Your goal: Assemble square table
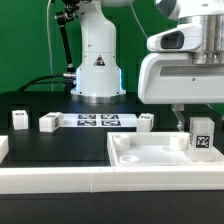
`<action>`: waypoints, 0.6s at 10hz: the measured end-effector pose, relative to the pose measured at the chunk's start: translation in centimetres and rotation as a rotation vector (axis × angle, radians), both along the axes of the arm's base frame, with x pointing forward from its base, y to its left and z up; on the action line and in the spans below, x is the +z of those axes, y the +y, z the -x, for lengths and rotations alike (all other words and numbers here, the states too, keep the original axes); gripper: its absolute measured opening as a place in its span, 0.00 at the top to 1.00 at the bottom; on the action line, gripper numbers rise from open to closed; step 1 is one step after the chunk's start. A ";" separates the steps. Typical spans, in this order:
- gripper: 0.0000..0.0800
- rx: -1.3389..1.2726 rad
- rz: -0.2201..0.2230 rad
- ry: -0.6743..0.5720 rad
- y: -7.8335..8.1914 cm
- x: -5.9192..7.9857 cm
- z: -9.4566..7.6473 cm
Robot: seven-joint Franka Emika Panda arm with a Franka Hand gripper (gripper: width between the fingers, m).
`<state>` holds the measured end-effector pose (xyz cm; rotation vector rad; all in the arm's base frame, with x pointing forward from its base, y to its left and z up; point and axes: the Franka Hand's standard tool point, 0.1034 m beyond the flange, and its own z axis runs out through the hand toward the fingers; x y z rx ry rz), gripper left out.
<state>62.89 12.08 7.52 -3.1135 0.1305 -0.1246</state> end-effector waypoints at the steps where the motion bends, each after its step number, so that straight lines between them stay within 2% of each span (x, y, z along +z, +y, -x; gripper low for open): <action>1: 0.62 0.000 0.000 0.000 0.0 0.0 0.0; 4: 0.64 -0.029 -0.002 0.001 -0.1 0.0 0.0; 6: 0.64 -0.215 -0.022 0.000 -0.2 0.0 0.0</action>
Offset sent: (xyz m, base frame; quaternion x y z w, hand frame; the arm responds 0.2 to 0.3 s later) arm 0.0000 0.0000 0.0000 0.0000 0.0000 0.0000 1.0000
